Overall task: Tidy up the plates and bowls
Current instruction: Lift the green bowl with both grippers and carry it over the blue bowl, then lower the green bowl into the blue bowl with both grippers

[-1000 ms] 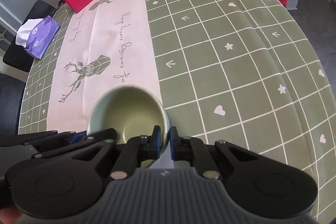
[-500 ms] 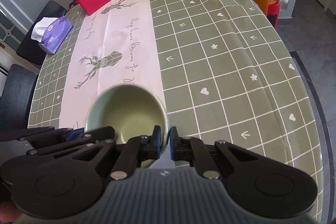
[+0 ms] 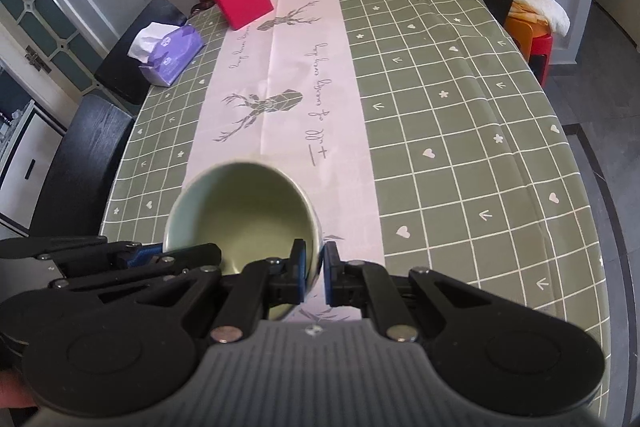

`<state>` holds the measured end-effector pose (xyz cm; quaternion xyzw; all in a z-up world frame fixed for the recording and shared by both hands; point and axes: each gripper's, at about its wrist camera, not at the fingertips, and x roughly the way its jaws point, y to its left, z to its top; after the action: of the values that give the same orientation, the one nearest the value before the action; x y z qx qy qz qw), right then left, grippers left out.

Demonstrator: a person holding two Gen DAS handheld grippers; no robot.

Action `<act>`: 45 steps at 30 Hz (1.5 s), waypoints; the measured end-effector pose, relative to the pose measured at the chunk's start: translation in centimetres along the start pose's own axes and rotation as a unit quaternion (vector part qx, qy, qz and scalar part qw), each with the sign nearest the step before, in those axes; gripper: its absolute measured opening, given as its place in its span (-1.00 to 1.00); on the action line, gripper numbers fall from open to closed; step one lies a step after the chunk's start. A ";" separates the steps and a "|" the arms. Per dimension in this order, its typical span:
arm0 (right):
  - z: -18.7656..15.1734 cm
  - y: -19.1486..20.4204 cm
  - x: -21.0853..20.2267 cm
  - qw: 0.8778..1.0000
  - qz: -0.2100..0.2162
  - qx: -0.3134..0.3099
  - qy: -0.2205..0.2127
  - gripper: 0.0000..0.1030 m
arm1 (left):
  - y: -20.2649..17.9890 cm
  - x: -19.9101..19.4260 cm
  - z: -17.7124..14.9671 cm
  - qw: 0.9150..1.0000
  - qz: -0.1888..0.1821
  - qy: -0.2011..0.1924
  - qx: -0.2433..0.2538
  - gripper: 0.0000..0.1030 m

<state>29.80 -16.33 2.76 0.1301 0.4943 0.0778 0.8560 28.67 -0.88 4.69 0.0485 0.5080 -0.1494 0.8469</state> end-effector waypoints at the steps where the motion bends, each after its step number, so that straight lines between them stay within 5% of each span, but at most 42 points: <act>1: -0.2 0.6 -0.4 1.000 0.002 -0.005 -0.001 -0.89 | 0.3 -0.6 -0.3 1.000 0.002 -0.001 0.000 -0.73; 9: -3.2 6.0 -0.5 0.999 0.026 -0.040 0.020 -0.88 | 4.2 -3.3 -4.1 0.999 0.026 0.015 -0.019 -0.73; 21: -7.7 9.1 4.1 0.992 0.019 -0.082 0.091 -0.89 | 7.3 -0.9 -9.2 0.996 0.026 0.077 -0.035 -0.71; 45: -7.6 7.9 9.1 0.989 0.022 -0.073 0.131 -0.92 | 6.4 3.1 -9.4 0.988 0.032 0.146 0.023 -0.48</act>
<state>27.73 -5.33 -6.08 0.0669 0.5920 0.1485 0.7893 23.98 6.77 -2.97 0.1054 0.6210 -0.1247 0.7667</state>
